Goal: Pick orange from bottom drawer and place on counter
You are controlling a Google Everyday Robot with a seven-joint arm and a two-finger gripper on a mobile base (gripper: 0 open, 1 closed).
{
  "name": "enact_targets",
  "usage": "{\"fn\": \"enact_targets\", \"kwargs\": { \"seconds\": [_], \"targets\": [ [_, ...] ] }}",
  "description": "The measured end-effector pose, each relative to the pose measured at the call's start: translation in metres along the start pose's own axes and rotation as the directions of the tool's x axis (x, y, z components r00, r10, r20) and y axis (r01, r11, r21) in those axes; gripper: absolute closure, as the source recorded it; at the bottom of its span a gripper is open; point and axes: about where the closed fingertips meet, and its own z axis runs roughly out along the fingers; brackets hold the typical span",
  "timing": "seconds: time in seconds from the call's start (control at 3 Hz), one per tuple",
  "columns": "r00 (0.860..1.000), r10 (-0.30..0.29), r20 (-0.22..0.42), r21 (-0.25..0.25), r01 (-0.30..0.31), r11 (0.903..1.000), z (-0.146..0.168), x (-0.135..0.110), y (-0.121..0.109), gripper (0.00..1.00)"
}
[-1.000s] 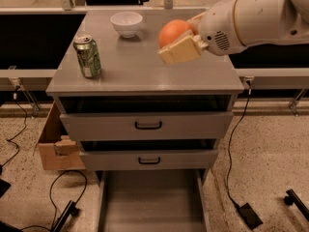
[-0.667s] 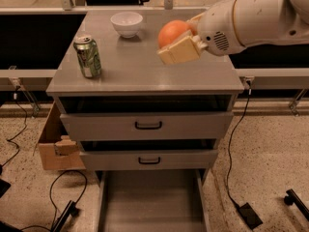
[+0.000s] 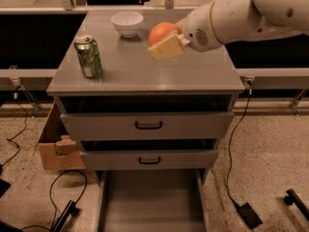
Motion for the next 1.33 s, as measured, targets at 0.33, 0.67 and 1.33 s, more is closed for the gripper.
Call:
{"fn": "enact_targets", "kwargs": {
  "seconds": [0.33,0.67,1.33],
  "targets": [
    [0.999,0.049,0.010,-0.028,-0.049,0.9984,0.024,0.008,-0.023,1.00],
    [0.995,0.099,0.009,-0.053,-0.098,0.9938,0.042,0.024,-0.040,1.00],
    [0.986,0.166,-0.026,-0.087,-0.168,0.9819,0.059,0.068,-0.037,1.00]
  ]
}}
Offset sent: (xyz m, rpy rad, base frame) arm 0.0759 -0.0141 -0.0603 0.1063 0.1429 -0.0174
